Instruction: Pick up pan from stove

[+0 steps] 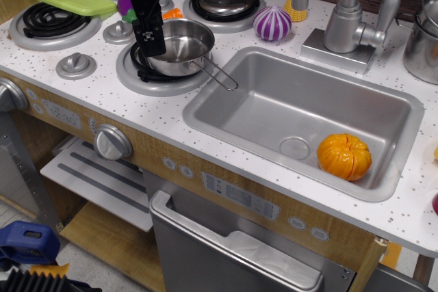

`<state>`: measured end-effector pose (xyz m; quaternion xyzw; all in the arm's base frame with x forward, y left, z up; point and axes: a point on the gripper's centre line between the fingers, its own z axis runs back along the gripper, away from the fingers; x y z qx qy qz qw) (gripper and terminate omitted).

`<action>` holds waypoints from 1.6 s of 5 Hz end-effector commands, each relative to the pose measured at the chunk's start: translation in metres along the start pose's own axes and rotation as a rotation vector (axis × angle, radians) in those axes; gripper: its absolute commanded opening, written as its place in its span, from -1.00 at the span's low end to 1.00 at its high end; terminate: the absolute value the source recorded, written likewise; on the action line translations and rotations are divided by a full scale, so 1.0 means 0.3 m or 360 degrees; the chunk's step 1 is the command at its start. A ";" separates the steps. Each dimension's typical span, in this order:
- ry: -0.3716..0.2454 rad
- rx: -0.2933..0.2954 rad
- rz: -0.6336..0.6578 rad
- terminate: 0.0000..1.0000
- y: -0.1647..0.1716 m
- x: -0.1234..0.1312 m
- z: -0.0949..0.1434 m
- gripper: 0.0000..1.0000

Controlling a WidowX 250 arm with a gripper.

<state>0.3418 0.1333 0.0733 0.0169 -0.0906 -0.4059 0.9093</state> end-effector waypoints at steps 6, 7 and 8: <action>-0.0183 -0.0061 -0.0207 -1.00 0.053 -0.033 -0.114 1.00; -0.0192 -0.0029 -0.0193 -1.00 0.041 -0.031 -0.133 -1.00; -0.0162 0.0024 -0.0175 -1.00 0.012 -0.015 -0.137 -1.00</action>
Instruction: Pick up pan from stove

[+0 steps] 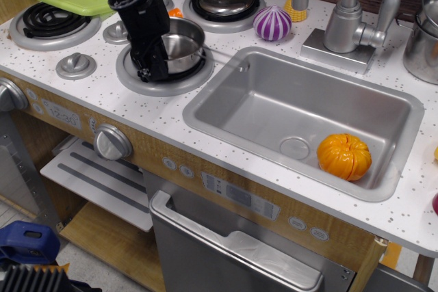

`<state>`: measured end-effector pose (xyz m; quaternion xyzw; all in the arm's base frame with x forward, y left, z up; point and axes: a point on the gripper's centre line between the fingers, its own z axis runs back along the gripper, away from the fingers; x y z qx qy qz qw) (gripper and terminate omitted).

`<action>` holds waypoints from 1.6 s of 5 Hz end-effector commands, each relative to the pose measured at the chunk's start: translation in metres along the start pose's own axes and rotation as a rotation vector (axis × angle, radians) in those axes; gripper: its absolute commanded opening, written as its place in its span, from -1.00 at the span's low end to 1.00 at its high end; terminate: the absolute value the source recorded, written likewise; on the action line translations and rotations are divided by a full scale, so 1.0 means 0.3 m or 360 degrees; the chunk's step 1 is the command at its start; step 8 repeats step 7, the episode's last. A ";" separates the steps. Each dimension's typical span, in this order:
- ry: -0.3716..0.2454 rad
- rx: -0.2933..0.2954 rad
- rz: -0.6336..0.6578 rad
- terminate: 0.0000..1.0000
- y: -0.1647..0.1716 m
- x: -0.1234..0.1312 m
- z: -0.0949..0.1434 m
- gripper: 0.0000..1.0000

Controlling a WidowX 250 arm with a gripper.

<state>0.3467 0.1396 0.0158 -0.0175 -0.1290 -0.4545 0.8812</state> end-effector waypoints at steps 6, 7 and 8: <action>0.0112 0.0328 -0.0029 -1.00 0.048 0.161 0.286 -1.00; 0.0152 0.0356 -0.0033 1.00 0.051 0.167 0.289 -1.00; 0.0152 0.0356 -0.0033 1.00 0.051 0.167 0.289 -1.00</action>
